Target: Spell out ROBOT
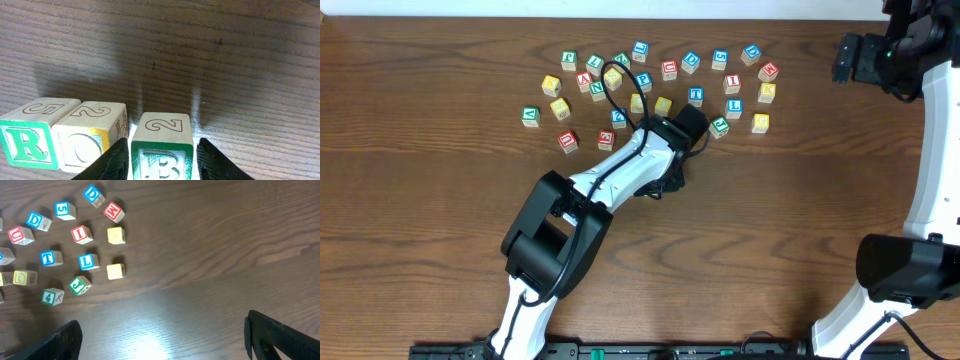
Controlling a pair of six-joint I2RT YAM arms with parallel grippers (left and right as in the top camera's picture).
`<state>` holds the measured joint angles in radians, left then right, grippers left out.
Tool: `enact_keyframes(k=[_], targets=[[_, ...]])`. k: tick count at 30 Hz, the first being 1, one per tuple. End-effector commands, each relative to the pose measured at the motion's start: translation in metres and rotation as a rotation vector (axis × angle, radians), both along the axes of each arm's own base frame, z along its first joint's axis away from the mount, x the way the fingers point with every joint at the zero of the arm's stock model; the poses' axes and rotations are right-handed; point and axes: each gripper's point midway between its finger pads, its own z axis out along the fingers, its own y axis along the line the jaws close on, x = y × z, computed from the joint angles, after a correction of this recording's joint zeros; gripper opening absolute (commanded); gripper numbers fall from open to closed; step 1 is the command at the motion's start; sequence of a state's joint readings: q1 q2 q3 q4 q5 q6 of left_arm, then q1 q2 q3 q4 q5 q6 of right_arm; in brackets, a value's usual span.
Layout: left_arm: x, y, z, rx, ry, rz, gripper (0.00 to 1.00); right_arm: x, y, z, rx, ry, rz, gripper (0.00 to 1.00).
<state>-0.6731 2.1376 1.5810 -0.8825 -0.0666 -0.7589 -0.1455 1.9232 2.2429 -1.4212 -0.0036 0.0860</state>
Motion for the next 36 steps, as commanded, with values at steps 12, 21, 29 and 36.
enact_keyframes(k=[12,21,29,36], targets=[[0.011,-0.003,0.089,-0.088,-0.154,-0.087,0.5,-0.001,-0.001,0.0,-0.006,0.003,0.008,0.99],[0.01,0.013,0.155,-0.141,-0.281,-0.101,0.51,-0.001,-0.001,0.0,-0.006,0.003,0.008,0.99],[0.015,0.059,0.185,-0.139,-0.318,-0.027,0.51,-0.001,-0.001,0.0,-0.006,0.003,0.008,0.99],[0.024,0.077,0.185,-0.107,-0.32,-0.073,0.51,-0.001,-0.001,0.0,-0.006,0.003,0.008,0.99]])
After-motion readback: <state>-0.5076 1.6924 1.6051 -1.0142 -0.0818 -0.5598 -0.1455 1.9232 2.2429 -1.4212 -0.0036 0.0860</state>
